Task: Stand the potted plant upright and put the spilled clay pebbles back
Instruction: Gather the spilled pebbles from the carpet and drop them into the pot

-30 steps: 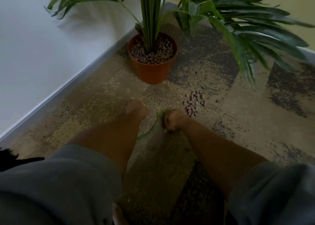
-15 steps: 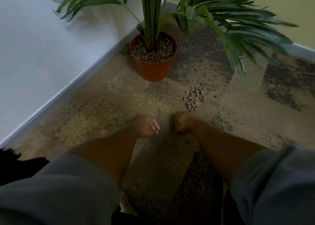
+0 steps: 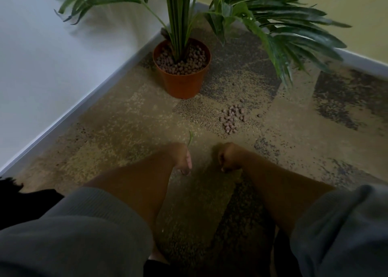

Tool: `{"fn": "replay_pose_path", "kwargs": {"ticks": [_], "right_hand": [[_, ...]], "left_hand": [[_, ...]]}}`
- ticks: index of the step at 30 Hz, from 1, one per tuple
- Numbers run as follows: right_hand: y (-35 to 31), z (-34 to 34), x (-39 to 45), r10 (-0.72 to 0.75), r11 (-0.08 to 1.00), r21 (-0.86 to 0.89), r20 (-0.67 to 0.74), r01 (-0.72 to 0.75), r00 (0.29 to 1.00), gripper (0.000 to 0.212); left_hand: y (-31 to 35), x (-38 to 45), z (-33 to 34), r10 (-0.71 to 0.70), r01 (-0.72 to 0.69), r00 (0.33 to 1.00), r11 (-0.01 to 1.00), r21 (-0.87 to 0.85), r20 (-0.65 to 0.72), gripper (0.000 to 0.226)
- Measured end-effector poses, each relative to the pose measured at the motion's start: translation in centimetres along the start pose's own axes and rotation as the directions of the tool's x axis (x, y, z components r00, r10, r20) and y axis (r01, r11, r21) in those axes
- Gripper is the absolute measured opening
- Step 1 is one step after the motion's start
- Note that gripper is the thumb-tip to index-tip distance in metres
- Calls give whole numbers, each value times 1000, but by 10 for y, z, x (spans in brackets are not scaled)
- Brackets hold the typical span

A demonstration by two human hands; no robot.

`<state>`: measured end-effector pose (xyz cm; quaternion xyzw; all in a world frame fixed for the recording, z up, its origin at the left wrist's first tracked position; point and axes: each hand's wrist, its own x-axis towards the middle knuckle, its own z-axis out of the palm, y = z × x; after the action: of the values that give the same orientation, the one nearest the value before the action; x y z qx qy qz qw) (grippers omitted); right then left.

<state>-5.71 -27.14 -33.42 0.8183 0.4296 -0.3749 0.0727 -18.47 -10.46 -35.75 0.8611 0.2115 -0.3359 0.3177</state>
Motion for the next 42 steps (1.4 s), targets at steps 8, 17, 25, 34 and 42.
{"fn": "replay_pose_path", "kwargs": {"ticks": [8, 17, 25, 34, 42], "right_hand": [[10, 12, -3, 72, 974, 218, -43, -61, 997, 19], [1, -13, 5, 34, -284, 958, 54, -42, 998, 22], [-24, -35, 24, 33, -796, 595, -133, 107, 991, 15], [-53, -76, 50, 78, -732, 670, -96, 122, 992, 20], [-70, -155, 52, 296, -640, 708, -132, 299, 946, 29]], "left_hand": [[17, 3, -4, -13, 39, 998, 902, -430, 64, 25], [38, 14, -14, -76, 116, 992, 200, -973, 102, 21], [42, 16, -30, -175, 28, 983, -117, -993, 48, 24], [56, 27, -67, -259, -75, 965, -161, -984, -31, 32], [64, 21, -138, -333, -338, 925, -496, -800, -184, 39]]}}
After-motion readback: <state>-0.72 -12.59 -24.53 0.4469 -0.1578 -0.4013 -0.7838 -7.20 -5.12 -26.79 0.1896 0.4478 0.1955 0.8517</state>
